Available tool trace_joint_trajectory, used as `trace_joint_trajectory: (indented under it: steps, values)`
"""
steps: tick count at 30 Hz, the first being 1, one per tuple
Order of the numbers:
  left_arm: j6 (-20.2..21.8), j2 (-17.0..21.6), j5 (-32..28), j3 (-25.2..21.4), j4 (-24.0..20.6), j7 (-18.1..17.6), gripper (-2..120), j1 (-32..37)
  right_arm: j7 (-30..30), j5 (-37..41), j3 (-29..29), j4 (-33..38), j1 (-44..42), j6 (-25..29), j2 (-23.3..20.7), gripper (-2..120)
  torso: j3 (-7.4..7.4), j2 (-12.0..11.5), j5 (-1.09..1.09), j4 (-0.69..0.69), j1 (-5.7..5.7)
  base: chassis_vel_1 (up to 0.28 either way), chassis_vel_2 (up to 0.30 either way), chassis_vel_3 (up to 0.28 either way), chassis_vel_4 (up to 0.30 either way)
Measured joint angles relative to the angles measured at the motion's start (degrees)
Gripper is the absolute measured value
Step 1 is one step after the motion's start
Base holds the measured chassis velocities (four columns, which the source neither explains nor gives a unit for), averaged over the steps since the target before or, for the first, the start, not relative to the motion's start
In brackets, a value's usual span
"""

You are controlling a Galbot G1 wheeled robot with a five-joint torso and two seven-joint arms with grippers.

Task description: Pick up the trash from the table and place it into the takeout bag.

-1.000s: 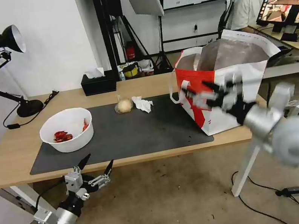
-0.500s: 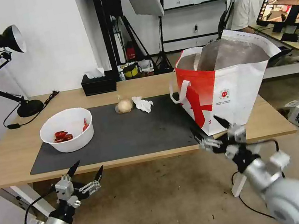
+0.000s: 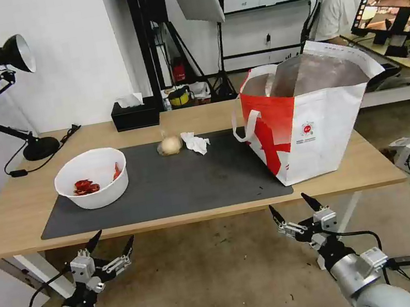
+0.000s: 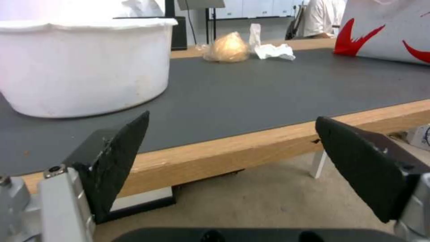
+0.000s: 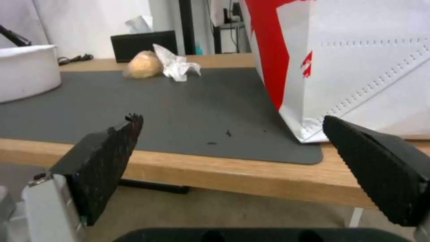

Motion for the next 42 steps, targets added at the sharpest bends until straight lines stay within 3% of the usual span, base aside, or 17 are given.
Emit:
trace_joint_trajectory:
  steps: [9, 10, 14, 17, 20, 25, 32, 36, 42]
  values:
    - [-0.08, -0.01, 0.07, 0.51, 0.38, 0.05, 100, -0.34, 0.05, -0.06, -0.97, -0.66, 0.40, -0.26, 0.13, 100, 0.00, 0.00, 0.00, 0.00, 0.00, 0.000, 0.000, 0.000, 0.000]
    - [0.06, 0.94, 0.09, 2.93, 0.43, 0.06, 100, -2.18, 0.95, 0.27, -3.43, 0.40, 3.00, -2.61, 0.99, 100, 0.00, 0.00, 0.00, -0.03, 0.00, 0.000, 0.000, 0.000, 0.000]
    - [0.34, 1.37, 0.40, 3.93, -0.38, 0.07, 100, -2.38, 3.58, 1.99, -9.76, 0.39, 12.94, -8.00, 0.50, 100, 0.00, -0.01, 0.00, 0.01, 0.00, 0.000, 0.000, 0.000, 0.000]
    - [0.62, 1.33, 0.64, 3.45, -0.81, 0.09, 100, -1.98, 5.12, 2.52, -14.71, -2.13, 19.64, -9.91, 0.54, 100, 0.01, -0.01, 0.00, 0.01, 0.00, 0.000, 0.000, 0.000, 0.000]
    - [0.84, 1.42, 0.73, 2.39, -1.24, 0.07, 100, -1.47, 8.07, 4.65, -23.51, -7.80, 31.82, -12.61, 1.90, 100, 0.01, -0.01, 0.01, 0.02, 0.01, 0.000, 0.000, 0.000, 0.000]
    - [0.89, 0.99, 0.91, 2.14, -1.43, 0.09, 100, -1.22, 11.26, 7.05, -30.53, -13.91, 42.35, -15.79, 4.07, 100, 0.01, -0.01, -0.01, -0.01, 0.01, 0.000, 0.000, 0.000, 0.000]
    - [0.84, -0.16, 1.38, 2.43, -0.77, 0.10, 100, -1.07, 20.64, 15.48, -41.30, -29.71, 64.02, -22.38, 13.14, 100, 0.01, -0.02, -0.01, 0.02, 0.01, 0.000, 0.000, 0.000, 0.000]
    - [0.69, -0.39, 1.40, 2.48, -0.44, 0.10, 100, -1.08, 23.54, 16.45, -43.29, -34.74, 68.24, -24.15, 16.54, 100, 0.01, -0.02, -0.02, 0.01, 0.02, 0.000, 0.000, 0.000, 0.000]
    - [0.44, -0.41, 1.30, 2.22, 0.09, 0.10, 100, -1.11, 26.24, 16.41, -44.09, -50.25, 75.21, -26.05, 25.85, 100, 0.01, -0.01, -0.01, 0.00, 0.01, 0.000, 0.000, 0.000, 0.000]
